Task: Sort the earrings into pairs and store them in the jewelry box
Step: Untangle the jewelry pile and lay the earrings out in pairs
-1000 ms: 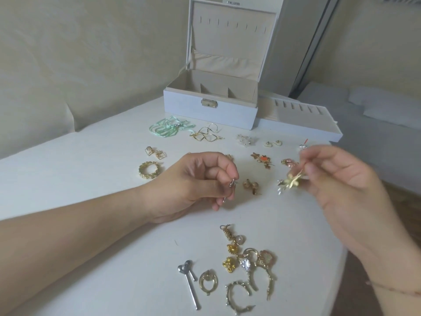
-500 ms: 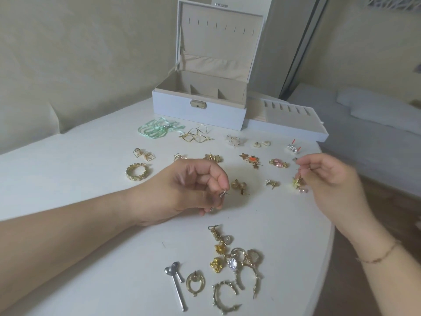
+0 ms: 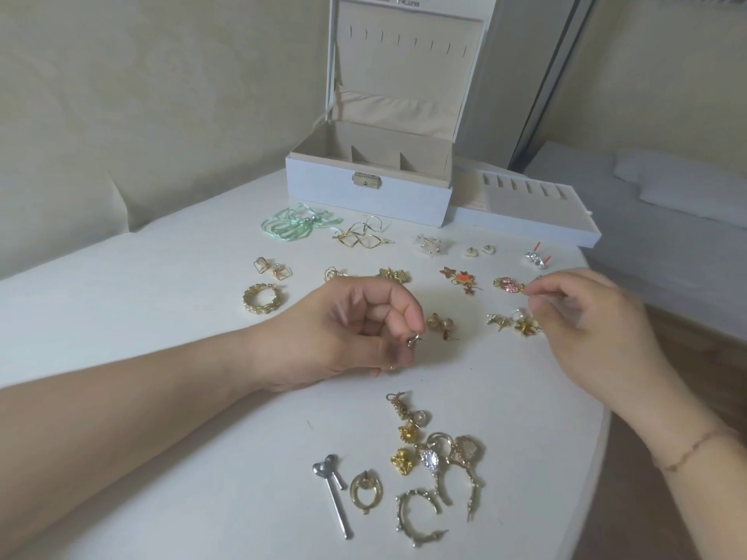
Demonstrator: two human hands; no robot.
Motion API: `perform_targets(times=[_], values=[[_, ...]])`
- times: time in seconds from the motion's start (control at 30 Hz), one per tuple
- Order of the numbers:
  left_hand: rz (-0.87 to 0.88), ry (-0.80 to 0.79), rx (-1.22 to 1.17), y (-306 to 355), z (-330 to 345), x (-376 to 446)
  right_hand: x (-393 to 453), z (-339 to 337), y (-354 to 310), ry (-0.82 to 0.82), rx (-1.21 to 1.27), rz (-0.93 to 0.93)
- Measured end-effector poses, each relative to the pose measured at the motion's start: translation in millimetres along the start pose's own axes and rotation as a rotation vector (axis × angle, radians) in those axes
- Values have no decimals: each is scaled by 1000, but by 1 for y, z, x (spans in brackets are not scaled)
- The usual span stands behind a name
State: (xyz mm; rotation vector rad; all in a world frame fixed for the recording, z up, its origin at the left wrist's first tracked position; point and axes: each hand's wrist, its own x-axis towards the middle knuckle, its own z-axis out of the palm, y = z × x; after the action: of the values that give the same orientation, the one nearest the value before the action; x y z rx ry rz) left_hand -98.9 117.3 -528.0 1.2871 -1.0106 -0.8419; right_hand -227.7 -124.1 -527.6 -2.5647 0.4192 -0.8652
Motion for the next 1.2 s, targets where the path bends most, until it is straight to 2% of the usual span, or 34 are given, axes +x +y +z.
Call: perform_targets(times=[0.07,0.17,0.27,0.33,0.57,0.83,0.9,0.97,1.07,1.2], values=[[-1,-4,18,0,0,0,-15,-11,-34,53,-6,-154],[-10,-4,24,-1,0,1,-56,-9,-103,-128,109,-383],[-8,-4,23,-2,0,1,-85,15,-136,-198,-56,-549],[-6,1,30,-1,0,1,-89,28,-141,-226,-126,-547],[2,-7,32,-2,-1,0,-86,45,-135,-172,-125,-533],[-8,-8,48,-5,-3,1,-86,49,-149,-253,-285,-485],[-22,-8,23,-3,-3,0,-84,49,-153,-227,-363,-467],[-42,-5,17,0,-2,1,-85,50,-154,-265,-343,-488],[-115,-67,194,16,-9,-1,-84,50,-155,-265,-382,-470],[-279,-315,670,64,-37,-11,-91,46,-163,-305,-277,-537]])
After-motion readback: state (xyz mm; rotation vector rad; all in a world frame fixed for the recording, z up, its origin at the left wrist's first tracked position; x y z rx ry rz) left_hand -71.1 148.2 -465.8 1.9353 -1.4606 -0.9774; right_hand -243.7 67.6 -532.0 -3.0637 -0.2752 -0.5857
